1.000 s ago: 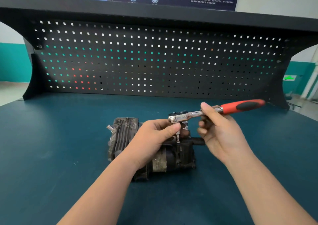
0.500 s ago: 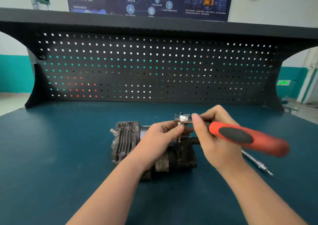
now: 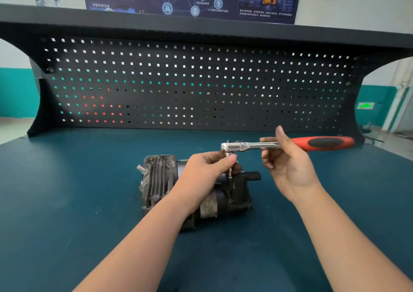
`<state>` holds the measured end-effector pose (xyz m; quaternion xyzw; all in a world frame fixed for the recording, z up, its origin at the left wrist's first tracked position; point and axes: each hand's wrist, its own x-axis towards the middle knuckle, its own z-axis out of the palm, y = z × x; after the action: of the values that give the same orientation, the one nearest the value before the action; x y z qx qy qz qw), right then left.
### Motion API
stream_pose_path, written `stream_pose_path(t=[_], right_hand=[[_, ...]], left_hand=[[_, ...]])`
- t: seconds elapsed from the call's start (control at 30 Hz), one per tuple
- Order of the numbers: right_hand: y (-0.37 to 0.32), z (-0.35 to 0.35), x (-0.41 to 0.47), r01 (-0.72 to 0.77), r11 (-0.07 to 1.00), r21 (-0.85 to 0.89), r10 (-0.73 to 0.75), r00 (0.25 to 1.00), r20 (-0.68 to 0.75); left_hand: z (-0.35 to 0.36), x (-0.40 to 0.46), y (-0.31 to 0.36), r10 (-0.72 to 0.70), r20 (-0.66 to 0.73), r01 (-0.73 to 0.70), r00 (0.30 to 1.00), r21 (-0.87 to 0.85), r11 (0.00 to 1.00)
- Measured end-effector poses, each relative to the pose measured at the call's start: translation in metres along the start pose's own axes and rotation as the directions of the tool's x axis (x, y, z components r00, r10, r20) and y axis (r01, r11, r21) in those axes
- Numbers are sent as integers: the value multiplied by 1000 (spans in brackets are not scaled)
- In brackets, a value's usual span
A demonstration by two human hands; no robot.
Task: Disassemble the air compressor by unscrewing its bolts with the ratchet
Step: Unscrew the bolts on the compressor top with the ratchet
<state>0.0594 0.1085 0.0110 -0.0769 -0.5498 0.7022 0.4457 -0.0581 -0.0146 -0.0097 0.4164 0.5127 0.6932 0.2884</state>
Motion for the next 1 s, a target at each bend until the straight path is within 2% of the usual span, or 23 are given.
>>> stream_pose_path(t=[0.17, 0.27, 0.33, 0.37, 0.4, 0.43, 0.47, 0.5, 0.53, 0.57, 0.6, 0.63, 0.67, 0.73, 0.8, 0.83, 0.87, 0.93, 1.0], right_hand=[[10, 2, 16, -255, 959, 123, 268, 957, -109], [10, 9, 17, -306, 941, 148, 323, 940, -112], [6, 16, 10, -204, 964, 173, 233, 958, -169], [3, 21, 4, -94, 987, 132, 120, 972, -203], [-1, 27, -4, 47, 999, -3, -47, 976, -214], [-3, 32, -13, 212, 949, -234, -256, 950, -176], [-5, 39, -23, 398, 775, -491, -487, 871, -61], [-7, 46, -32, 554, 510, -658, -649, 750, 129], [-8, 51, -39, 660, 260, -705, -717, 621, 317], [-8, 52, -43, 715, 105, -691, -734, 525, 431], [-10, 51, -44, 732, 96, -675, -719, 520, 462], [-11, 47, -42, 719, 187, -669, -695, 578, 428], [-12, 40, -38, 683, 350, -641, -645, 672, 363], [-12, 28, -31, 570, 602, -560, -551, 804, 226], [-10, 16, -19, 391, 845, -366, -388, 918, 83], [-9, 12, -12, 261, 938, -228, -261, 965, 33], [-8, 9, -5, 117, 987, -114, -117, 993, 3], [0, 2, 7, -137, 990, 31, 138, 990, -43], [10, -2, 15, -239, 958, 156, 258, 959, -116]], left_hand=[[0, 1, 2, 20, 15, -21, 1000, 83, 996], [-1, 2, 3, 11, 25, -12, 1000, 63, 998], [-1, 2, 2, 21, 34, -23, 999, 69, 997], [-1, 2, 2, 28, 29, -30, 999, 71, 997], [-1, 2, 1, 38, 13, -39, 999, 82, 996], [-1, 1, 1, 50, -5, -49, 999, 103, 994], [-1, 0, 0, 64, -16, -61, 998, 125, 990], [-2, 0, 0, 77, -14, -75, 997, 142, 987], [-2, -1, 0, 92, -4, -90, 996, 155, 984], [-2, -2, 0, 103, 6, -102, 995, 160, 982], [-2, -4, 0, 104, 10, -104, 995, 157, 982], [-2, -4, 0, 99, 3, -99, 995, 147, 984], [-2, -4, 0, 95, -10, -93, 995, 137, 986], [0, -3, -1, 94, -38, -88, 995, 119, 989], [1, -2, -1, 94, -52, -88, 994, 109, 990], [1, -2, -2, 95, -54, -89, 994, 100, 991], [1, -2, -2, 102, -49, -97, 994, 85, 992], [1, -2, -2, 112, -47, -109, 993, 72, 991], [2, -1, -2, 104, -46, -101, 994, 67, 993]])
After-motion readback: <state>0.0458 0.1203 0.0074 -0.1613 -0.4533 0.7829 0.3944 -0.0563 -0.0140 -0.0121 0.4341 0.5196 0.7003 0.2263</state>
